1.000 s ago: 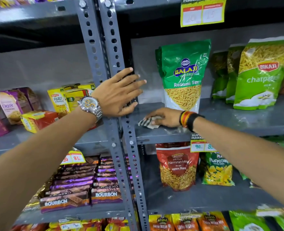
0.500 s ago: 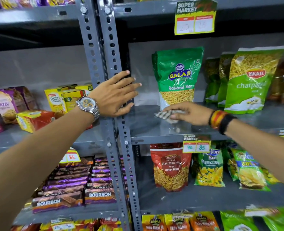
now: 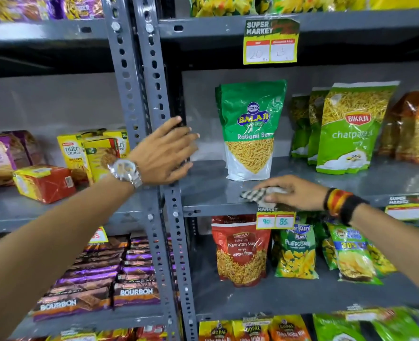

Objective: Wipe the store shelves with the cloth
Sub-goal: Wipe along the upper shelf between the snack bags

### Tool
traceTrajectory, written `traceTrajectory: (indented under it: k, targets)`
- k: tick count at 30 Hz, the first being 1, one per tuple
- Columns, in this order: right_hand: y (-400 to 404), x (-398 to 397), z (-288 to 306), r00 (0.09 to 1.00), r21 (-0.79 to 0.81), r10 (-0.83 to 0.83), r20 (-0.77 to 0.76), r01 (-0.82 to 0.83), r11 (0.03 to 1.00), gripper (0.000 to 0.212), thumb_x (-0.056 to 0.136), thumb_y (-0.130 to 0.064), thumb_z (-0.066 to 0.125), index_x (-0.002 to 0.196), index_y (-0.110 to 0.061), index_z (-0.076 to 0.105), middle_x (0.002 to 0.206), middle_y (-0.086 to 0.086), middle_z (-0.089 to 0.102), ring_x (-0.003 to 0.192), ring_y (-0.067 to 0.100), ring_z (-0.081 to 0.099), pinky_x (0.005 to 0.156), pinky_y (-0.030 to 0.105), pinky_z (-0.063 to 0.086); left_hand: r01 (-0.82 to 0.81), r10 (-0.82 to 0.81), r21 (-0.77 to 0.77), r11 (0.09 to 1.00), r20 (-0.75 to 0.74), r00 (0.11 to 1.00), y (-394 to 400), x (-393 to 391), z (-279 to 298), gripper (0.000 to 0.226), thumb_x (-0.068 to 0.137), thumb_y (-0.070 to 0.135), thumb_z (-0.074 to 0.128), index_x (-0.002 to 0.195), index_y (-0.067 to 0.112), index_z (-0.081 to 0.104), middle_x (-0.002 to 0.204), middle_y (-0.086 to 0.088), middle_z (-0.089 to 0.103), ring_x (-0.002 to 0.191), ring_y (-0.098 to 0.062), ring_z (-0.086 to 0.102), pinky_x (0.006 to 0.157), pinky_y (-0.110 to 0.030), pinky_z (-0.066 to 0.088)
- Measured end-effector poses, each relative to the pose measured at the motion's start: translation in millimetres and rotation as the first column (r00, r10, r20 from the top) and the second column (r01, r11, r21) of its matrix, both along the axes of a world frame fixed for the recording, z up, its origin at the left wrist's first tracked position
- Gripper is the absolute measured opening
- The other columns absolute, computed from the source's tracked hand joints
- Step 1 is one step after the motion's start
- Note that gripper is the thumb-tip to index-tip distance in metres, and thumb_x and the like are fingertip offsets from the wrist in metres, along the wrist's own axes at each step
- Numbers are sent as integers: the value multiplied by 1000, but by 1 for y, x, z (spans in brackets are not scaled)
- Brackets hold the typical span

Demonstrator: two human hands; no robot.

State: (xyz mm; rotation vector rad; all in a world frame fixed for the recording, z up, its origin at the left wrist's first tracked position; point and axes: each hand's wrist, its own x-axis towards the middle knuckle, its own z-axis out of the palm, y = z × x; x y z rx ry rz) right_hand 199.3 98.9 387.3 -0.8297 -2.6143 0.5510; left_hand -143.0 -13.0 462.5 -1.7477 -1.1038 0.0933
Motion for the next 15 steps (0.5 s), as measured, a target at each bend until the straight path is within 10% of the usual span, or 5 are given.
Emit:
traceTrajectory:
  k: [5,15]
  targets:
    - [38,9,20,982,55,-132,-132,140,989,37,93,-33,59,129,-37,56,137,-5,57,125,12,52,107,33,39,209,-170,-144,967,247,954,12,55,-80,61,102,50,33,140,8,53,146,-18,53,134,-36,49,116,-54,33]
    - [18,10,-16,990,121,-117,85,106,987,34,98,-36,49,131,-41,51,140,-7,54,126,18,52,104,40,43,144,-35,-252,957,391,920,53,66,-136,61,104,53,31,144,10,49,145,-12,56,132,-30,53,105,-42,46]
